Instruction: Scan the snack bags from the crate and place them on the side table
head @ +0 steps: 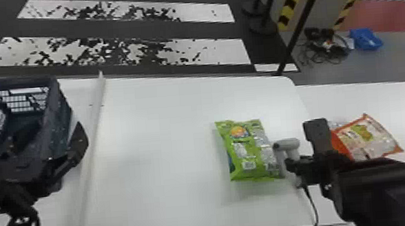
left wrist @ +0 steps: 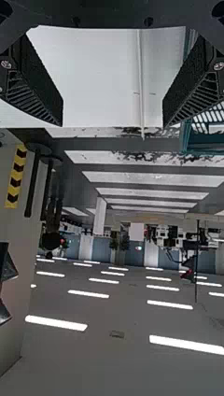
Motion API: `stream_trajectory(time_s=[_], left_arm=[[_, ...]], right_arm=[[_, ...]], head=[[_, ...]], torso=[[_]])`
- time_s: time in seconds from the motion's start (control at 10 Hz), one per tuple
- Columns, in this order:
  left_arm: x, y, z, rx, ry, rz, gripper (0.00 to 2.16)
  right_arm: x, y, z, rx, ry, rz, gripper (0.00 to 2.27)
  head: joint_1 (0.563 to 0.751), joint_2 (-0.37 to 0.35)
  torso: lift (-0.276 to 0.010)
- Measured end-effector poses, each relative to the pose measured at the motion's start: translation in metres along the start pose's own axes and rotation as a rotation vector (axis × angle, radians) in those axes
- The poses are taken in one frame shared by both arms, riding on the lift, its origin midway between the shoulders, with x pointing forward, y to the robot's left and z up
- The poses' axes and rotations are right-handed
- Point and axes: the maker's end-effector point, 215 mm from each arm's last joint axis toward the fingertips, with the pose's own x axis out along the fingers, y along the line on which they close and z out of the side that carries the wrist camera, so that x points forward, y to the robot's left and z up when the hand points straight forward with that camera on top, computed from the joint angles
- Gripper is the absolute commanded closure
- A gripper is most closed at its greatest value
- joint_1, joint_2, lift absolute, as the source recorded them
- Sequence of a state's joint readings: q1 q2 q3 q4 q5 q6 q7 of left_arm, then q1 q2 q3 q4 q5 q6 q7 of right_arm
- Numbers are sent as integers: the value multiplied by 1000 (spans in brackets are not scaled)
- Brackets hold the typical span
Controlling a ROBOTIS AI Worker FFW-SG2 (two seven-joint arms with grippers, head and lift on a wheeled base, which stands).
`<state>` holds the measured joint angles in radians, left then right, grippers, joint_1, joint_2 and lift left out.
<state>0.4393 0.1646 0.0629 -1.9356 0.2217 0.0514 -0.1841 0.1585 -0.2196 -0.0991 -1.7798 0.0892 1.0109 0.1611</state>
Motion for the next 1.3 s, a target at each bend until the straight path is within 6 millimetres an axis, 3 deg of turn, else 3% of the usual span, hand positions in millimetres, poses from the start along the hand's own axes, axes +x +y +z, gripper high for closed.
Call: stream_trajectory(time_s=[0.3,0.6,1.3], left_arm=[[0,1,-1,1,2,1,83],[0,0,1,2,-1,-1,83],[0,-5,2,1,-2,-10,83]], right_arm=[[1,-10,10,12,-27,-20,2253],[-23,-23,19,24,-66,-48,2253],[-96,23,-25,41,-33,34,2253]], head=[[695,-169],[695,-182],[695,-144]], torso=[[-50],[-50],[-50]])
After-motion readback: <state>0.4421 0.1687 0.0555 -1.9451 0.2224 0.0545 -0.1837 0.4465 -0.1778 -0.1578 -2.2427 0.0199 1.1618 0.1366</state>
